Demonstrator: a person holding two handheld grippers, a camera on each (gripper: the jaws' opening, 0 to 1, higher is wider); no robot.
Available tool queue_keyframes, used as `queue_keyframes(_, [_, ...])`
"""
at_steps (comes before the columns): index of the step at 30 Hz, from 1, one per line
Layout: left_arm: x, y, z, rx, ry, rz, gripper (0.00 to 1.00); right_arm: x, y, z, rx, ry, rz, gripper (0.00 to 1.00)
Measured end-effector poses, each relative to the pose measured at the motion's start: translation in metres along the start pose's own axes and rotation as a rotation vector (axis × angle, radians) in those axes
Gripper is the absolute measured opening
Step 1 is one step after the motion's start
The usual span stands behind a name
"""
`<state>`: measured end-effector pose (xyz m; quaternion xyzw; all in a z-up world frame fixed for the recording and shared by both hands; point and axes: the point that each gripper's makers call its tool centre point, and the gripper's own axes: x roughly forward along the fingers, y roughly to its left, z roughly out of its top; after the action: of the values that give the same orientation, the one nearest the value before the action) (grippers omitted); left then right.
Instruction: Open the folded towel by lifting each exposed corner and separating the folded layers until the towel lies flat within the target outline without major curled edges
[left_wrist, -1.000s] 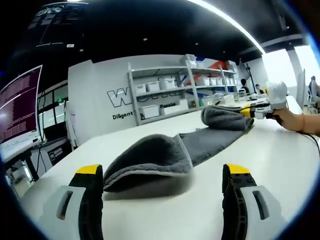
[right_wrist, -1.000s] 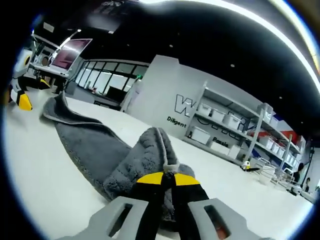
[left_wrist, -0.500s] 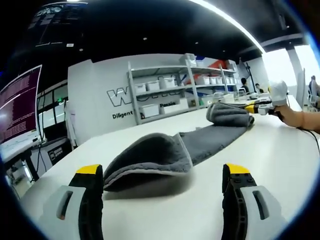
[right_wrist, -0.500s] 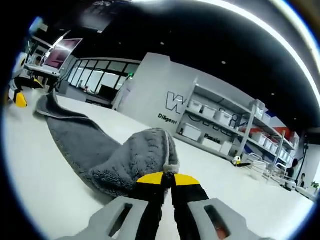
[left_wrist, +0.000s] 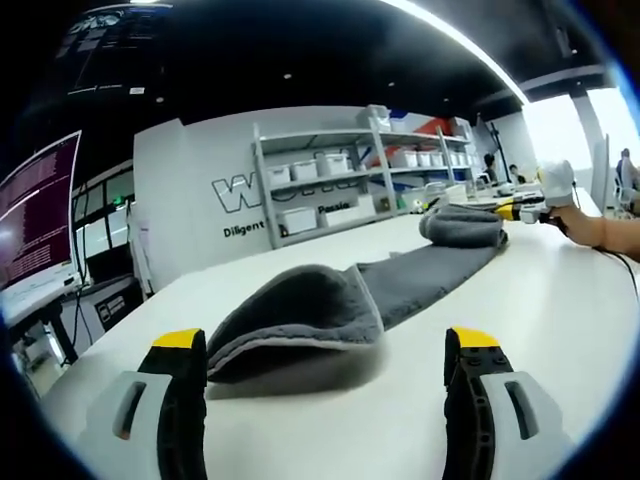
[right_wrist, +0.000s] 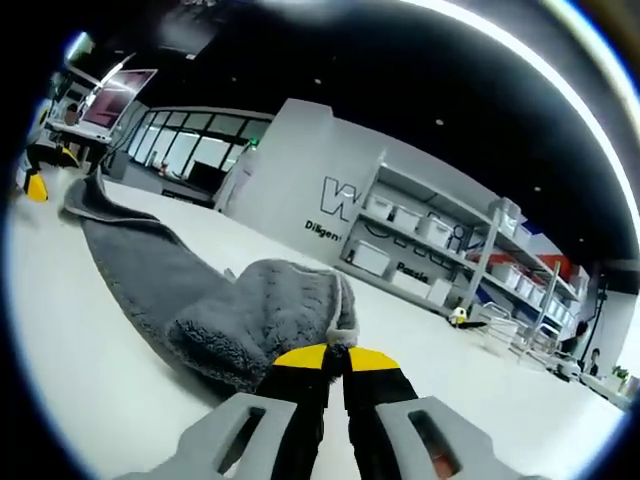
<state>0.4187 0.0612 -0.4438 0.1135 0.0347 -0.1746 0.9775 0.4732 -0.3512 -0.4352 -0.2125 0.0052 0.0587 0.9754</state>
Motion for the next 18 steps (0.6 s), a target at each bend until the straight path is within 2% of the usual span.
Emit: queue_keyframes(18, [0.006, 0.006, -0.002, 0.005, 0.008, 0.002, 0.97, -0.033, -0.045, -0.033, -0.021, 0.061, -0.062, 0.01])
